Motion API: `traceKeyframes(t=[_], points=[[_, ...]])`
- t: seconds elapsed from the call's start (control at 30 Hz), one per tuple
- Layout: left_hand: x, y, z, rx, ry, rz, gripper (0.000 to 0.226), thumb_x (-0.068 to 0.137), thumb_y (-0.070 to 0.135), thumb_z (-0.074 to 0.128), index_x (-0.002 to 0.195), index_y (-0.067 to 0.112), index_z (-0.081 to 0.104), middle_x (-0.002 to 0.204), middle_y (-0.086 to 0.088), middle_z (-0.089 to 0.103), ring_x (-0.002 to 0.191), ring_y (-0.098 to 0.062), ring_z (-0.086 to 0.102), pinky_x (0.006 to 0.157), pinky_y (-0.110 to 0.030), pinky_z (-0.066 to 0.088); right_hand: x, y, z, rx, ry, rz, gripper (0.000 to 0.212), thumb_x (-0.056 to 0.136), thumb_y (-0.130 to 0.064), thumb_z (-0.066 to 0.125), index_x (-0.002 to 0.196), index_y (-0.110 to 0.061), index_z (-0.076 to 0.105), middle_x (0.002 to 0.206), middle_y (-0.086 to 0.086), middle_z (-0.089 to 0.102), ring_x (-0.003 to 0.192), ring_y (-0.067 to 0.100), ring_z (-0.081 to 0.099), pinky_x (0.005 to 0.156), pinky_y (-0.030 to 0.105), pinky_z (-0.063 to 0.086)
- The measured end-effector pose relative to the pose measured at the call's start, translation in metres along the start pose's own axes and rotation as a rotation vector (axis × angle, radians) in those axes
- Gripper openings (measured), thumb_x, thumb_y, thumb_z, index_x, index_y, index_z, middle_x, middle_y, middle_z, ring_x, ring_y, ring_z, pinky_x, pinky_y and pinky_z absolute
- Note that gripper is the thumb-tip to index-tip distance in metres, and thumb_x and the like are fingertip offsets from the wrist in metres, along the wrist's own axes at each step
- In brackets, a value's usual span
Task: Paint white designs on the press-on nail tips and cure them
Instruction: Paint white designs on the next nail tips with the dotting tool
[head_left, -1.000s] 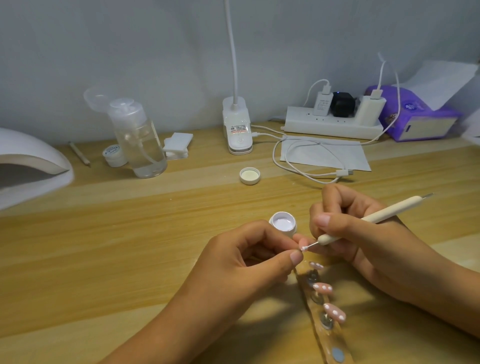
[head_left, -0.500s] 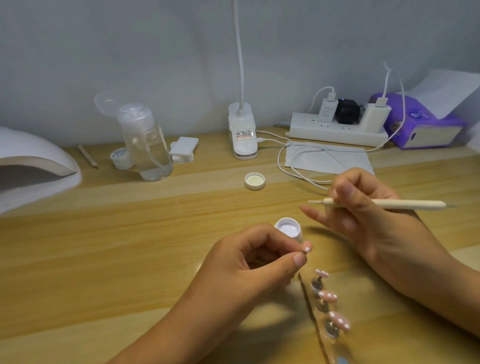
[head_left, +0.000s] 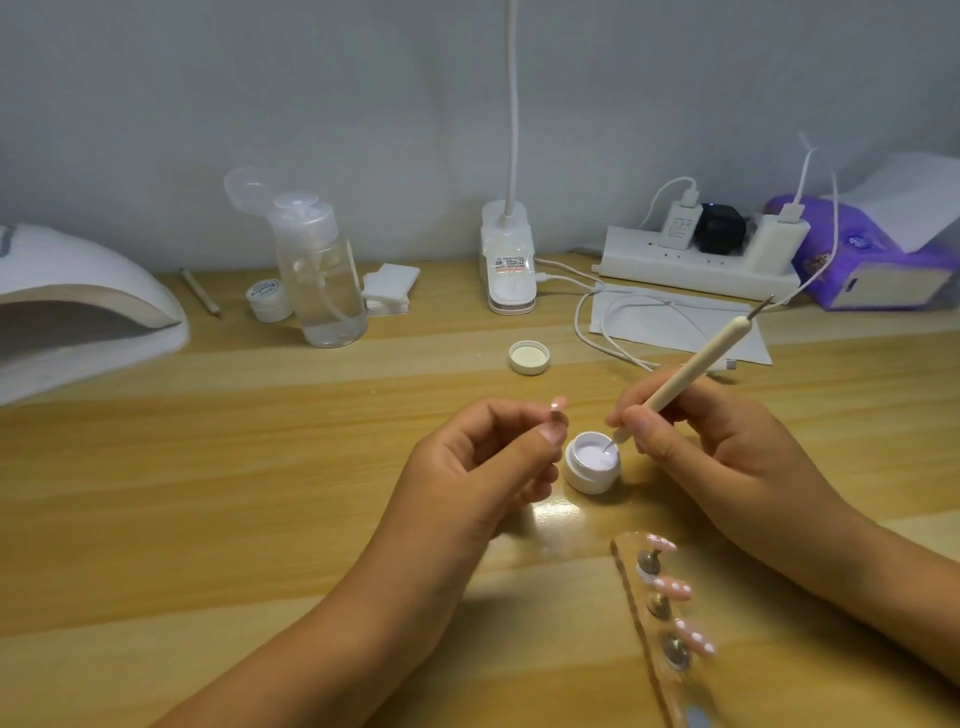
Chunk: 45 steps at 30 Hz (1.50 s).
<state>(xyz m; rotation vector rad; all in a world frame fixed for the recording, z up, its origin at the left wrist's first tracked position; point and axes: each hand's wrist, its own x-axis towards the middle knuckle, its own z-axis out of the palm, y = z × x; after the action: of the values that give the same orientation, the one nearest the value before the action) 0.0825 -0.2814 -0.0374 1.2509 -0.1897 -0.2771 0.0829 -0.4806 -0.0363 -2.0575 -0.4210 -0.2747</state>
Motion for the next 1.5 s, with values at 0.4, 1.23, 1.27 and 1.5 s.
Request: traceKeyframes(t=[0.4, 1.23, 1.27, 1.5], points=[[0.001, -0.002, 0.001, 0.039, -0.020, 0.004, 0.007, 0.075, 0.026, 0.070, 0.076, 0.031, 0.075, 0.094, 0.012, 0.074, 0.070, -0.002, 0.061, 0.066, -0.014, 0.051, 0.002, 0.003, 0.001, -0.032, -0.054, -0.001, 0.025, 0.088, -0.044, 0.050, 0.093, -0.026, 0.066, 0.087, -0.009, 0.063, 0.081, 0.016, 0.056, 0.067, 0.017, 0.046], [-0.005, -0.010, 0.004, 0.301, -0.284, 0.095, 0.007, 0.076, 0.030, 0.073, 0.083, 0.029, 0.074, 0.074, 0.016, 0.070, 0.068, 0.001, 0.060, 0.068, -0.013, 0.046, -0.014, -0.020, -0.003, 0.835, 0.066, 0.204, 0.023, 0.068, -0.016, 0.069, 0.057, -0.018, 0.049, 0.054, -0.001, 0.046, 0.047, 0.006, 0.042, 0.057, 0.029, 0.057], [-0.005, -0.010, 0.004, 0.300, -0.285, 0.092, 0.007, 0.076, 0.030, 0.073, 0.083, 0.028, 0.074, 0.074, 0.016, 0.070, 0.068, 0.001, 0.060, 0.068, -0.013, 0.047, -0.014, -0.020, -0.003, 0.842, 0.067, 0.208, 0.023, 0.068, -0.015, 0.069, 0.057, -0.017, 0.048, 0.053, 0.000, 0.045, 0.047, 0.007, 0.041, 0.057, 0.029, 0.057], [-0.004, -0.012, 0.002, 0.298, -0.264, 0.061, 0.017, 0.073, 0.036, 0.074, 0.084, 0.023, 0.074, 0.075, 0.009, 0.070, 0.070, -0.004, 0.061, 0.070, -0.019, 0.049, -0.012, -0.021, -0.004, 0.842, 0.100, 0.250, 0.025, 0.064, -0.005, 0.067, 0.055, -0.019, 0.048, 0.051, -0.003, 0.043, 0.047, 0.006, 0.037, 0.054, 0.029, 0.057]])
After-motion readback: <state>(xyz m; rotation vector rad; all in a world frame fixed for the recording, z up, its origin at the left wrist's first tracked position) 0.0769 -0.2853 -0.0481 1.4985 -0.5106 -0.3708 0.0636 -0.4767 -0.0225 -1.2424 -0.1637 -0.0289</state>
